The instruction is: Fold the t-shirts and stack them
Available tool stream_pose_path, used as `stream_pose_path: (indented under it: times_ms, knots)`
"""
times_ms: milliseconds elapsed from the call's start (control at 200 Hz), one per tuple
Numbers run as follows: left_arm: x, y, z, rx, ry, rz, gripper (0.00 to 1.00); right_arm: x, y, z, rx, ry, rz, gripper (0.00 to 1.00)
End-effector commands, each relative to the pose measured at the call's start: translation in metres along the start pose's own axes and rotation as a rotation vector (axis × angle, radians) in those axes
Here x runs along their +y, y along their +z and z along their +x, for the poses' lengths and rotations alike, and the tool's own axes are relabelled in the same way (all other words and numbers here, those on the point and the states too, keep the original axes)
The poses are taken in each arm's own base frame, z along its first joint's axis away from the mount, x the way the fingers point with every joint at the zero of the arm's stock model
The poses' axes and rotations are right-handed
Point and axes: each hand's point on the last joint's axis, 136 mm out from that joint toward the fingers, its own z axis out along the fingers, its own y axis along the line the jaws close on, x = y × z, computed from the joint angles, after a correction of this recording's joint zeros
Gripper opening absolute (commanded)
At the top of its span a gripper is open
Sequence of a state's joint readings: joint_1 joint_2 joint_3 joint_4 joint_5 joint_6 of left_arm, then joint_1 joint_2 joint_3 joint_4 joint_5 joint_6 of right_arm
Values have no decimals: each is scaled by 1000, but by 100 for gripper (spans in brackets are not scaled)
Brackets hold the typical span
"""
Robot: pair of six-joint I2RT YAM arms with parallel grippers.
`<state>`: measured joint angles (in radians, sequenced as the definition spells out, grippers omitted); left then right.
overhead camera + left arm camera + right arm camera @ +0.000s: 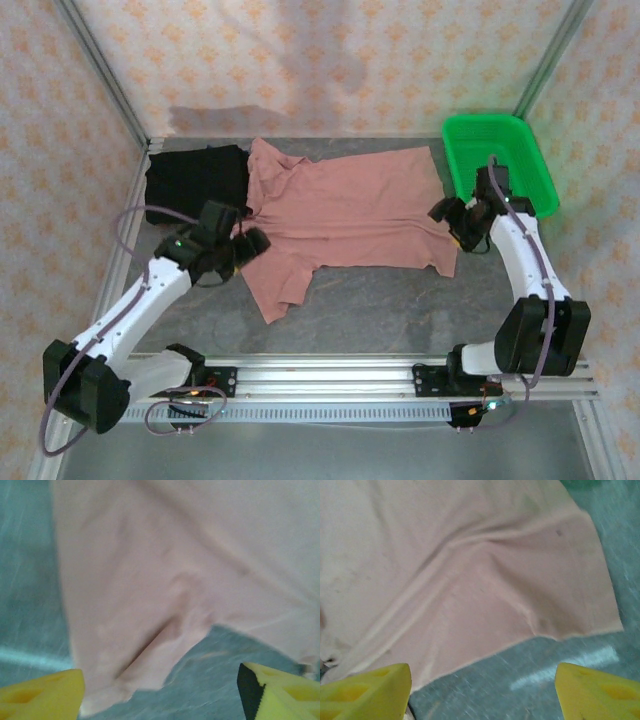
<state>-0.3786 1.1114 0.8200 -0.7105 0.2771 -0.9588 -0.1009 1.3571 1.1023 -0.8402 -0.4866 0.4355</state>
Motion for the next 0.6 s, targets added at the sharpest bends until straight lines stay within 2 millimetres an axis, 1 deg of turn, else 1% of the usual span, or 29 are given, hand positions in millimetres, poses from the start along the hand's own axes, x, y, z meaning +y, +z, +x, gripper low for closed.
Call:
stream_pose_path:
  times_ms: [0,35,110,170,245,385,480,525,590]
  knots:
    - [41,20,41,109,-101,-117,70,-21,6,25,93,26,38,76]
    - [43,26,48,122,-105,-112,68,-23,8,26,97,24,38,76]
    - [44,39,59,151,-115,-99,60,-27,12,29,102,24,48,76]
    - [45,51,68,169,-129,-90,57,-31,15,29,98,17,62,76]
    - [42,60,74,184,-128,-85,53,-38,18,28,93,17,86,76]
    - [39,72,82,207,-108,-92,51,-48,28,28,101,36,106,76]
    - [46,78,86,224,-108,-123,46,-55,33,27,98,47,118,76]
    - [50,80,89,232,-108,-138,45,-56,33,25,93,45,123,76]
    - [56,80,91,236,-108,-156,41,-61,34,23,88,54,138,76]
